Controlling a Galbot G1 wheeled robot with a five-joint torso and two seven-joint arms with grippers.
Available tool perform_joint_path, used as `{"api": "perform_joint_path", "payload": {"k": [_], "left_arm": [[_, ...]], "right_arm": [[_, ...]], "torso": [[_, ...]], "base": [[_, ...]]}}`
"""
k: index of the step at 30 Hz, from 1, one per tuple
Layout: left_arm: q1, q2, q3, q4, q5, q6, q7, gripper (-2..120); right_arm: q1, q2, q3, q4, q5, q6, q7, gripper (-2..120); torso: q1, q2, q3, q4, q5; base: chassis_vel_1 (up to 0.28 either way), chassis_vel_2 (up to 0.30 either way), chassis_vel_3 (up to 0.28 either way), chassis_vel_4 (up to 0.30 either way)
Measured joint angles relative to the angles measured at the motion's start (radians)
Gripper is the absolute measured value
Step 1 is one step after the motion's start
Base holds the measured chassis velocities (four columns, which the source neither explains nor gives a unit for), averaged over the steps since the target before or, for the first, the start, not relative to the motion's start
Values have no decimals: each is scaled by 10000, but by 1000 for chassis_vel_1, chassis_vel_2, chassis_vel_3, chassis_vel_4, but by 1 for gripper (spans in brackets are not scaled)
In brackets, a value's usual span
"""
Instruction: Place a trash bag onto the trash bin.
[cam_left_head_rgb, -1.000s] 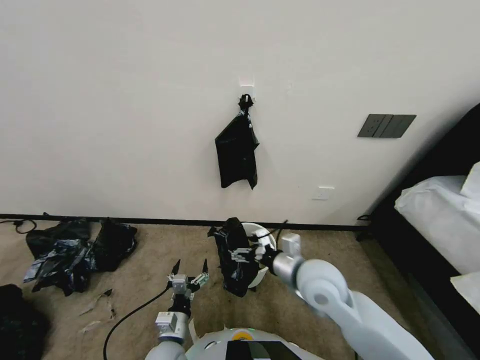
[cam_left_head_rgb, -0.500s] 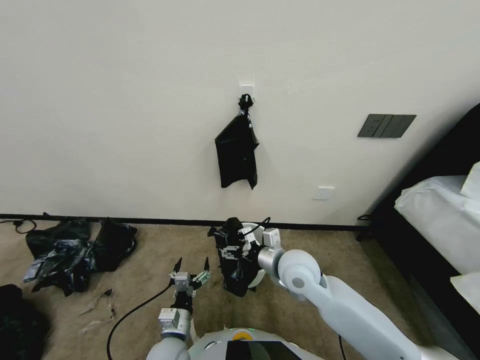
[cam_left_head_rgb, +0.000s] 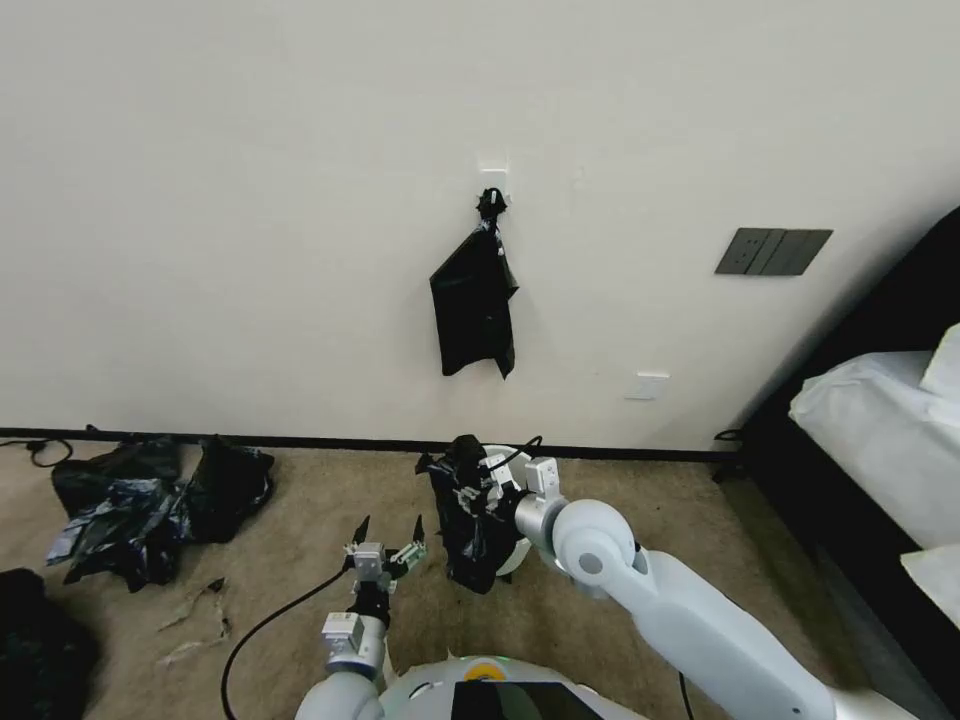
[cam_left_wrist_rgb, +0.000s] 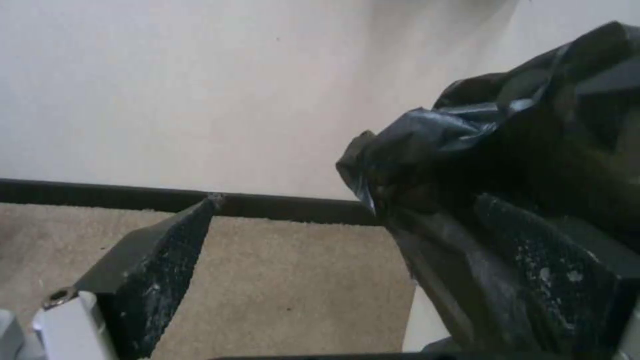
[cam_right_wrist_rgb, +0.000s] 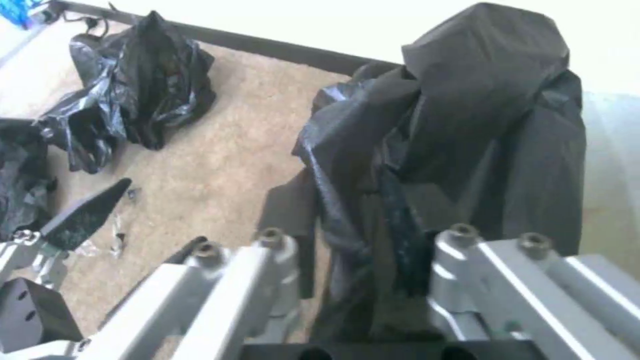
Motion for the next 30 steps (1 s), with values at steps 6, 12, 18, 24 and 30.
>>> {"api": "perform_joint_path", "payload": {"k": [6, 12, 18, 24, 30], "left_arm": [[-195, 145, 244, -90, -56, 228, -37, 100], [-678, 390, 650, -173, -150, 664, -130, 100], [-1474, 897, 1179, -260, -1069, 2026, -588, 100], [-2534, 1221, 1657, -98, -2774, 3502, -1230, 100], [-3997, 1165, 2176, 355, -3942, 4429, -1892, 100]], "right_arm": [[-74, -58, 190, -24, 2, -11, 74, 0], [-182, -135, 434, 90, 9, -11, 78, 0], [-241, -162, 547, 153, 18, -12, 250, 0], [-345, -157, 600, 170, 34, -23, 369, 0], [-347, -186, 639, 164, 128, -51, 540, 0]], "torso": [[0, 0, 0, 1, 0], [0, 0, 0, 0, 0], [0, 0, 0, 0, 0], [0, 0, 0, 2, -1], [1, 0, 0, 1, 0]], "base": [[0, 0, 0, 0], [0, 0, 0, 0], [0, 0, 0, 0], [0, 0, 0, 0], [0, 0, 0, 0]]}}
